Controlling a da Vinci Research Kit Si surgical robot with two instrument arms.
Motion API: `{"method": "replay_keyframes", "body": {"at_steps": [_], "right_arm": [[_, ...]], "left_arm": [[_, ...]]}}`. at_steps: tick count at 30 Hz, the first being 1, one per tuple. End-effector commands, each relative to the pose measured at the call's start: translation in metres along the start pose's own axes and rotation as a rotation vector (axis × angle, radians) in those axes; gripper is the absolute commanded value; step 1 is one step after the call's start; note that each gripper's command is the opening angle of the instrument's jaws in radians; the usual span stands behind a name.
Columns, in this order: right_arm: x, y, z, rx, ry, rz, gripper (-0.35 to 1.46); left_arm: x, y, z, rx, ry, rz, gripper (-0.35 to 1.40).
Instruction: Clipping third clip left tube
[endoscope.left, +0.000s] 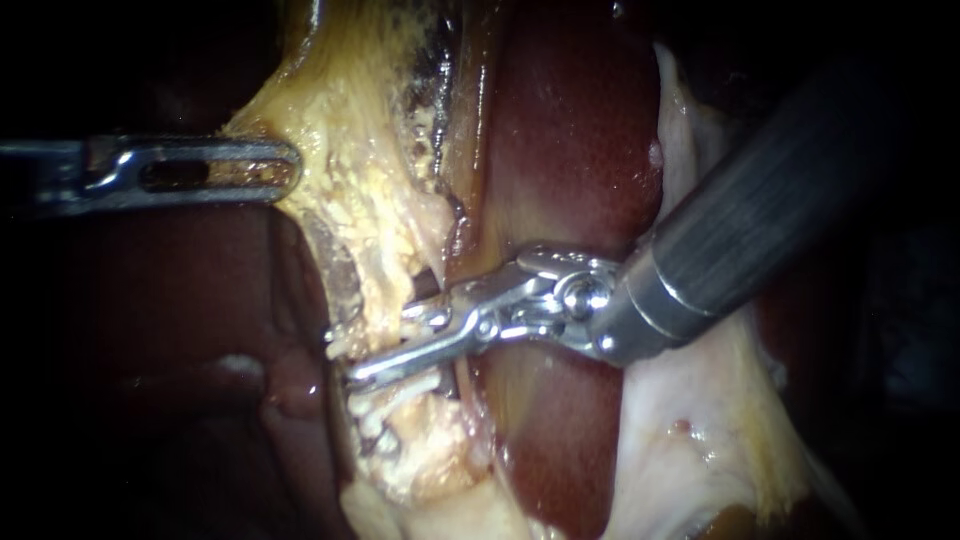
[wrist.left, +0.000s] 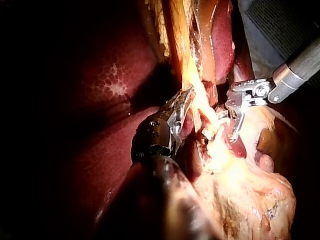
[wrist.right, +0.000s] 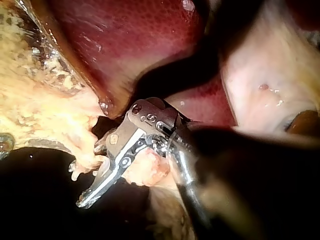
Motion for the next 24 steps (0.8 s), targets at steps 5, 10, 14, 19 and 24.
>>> {"method": "replay_keyframes", "body": {"at_steps": [5, 10, 14, 19, 24], "right_arm": [[0.0002, 0.0007, 0.0010, -0.011, 0.017, 0.019, 0.39], [0.0006, 0.0011, 0.0014, -0.036, 0.043, 0.057, 0.37], [0.0009, 0.0012, 0.0014, -0.058, 0.067, 0.083, 0.36], [0.0014, 0.0011, 0.0011, -0.072, 0.077, 0.122, 0.34], [0.0015, 0.0013, 0.0011, -0.081, 0.087, 0.135, 0.30]], "left_arm": [[0.0000, -0.0001, 0.0001, -0.001, -0.001, 0.000, -0.35], [0.0000, -0.0001, 0.0001, -0.001, -0.001, 0.000, -0.35], [0.0000, -0.0001, 0.0001, -0.001, -0.001, 0.000, -0.35], [-0.0002, 0.0000, 0.0000, 0.000, 0.001, -0.001, -0.35], [-0.0004, 0.0007, -0.0002, -0.006, -0.002, -0.001, -0.35]]}}
